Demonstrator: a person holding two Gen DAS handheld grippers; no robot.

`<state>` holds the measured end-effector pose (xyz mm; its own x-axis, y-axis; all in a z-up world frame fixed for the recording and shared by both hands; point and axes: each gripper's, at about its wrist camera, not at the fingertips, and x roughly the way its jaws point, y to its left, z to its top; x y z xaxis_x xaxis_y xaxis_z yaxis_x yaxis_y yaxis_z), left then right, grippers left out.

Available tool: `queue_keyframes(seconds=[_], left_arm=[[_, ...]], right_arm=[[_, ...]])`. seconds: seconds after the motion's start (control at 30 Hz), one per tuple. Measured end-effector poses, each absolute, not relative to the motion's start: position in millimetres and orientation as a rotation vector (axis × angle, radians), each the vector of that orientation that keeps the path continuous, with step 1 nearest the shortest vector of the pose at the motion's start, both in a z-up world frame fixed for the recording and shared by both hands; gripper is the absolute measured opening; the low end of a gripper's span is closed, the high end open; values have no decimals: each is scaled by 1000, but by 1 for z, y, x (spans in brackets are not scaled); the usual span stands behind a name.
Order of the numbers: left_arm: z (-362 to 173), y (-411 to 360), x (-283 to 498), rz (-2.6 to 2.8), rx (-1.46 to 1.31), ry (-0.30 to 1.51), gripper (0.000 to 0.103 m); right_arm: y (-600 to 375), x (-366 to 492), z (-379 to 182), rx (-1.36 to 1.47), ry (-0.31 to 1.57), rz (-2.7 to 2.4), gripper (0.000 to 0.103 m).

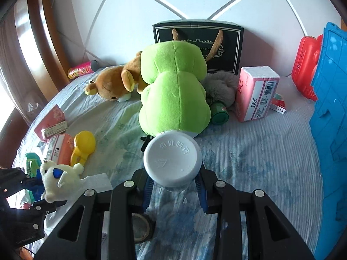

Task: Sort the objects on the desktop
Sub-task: 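Lift and carry the pill bottle and teddy bear over the blue crate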

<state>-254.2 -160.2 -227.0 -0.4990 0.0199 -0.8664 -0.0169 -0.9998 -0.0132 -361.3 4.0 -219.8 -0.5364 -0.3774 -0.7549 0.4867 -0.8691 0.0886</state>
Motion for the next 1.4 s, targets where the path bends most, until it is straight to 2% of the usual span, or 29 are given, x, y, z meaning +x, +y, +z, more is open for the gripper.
queue_keyframes(seconds=[0.17,0.43,0.83,1.07,1.4], left_arm=[[-187,-160,-231,2698,-1481,-26,35],[-115,-142,-200,2707,-1307,94,35],[-31,-101,-174,2706,-1017,159,35],[13,-44,-166,2712,-840,190,35],[72,82,-161,2682,-652,221,35]], right_arm=[[17,-331,-190,1089,119,-2398,34],[35,-281,-132,996,66,-2467,34],[70,-220,-45,795,43,-2603,34],[117,-181,12,640,61,-2731,34],[226,-148,68,502,65,-2875,34]])
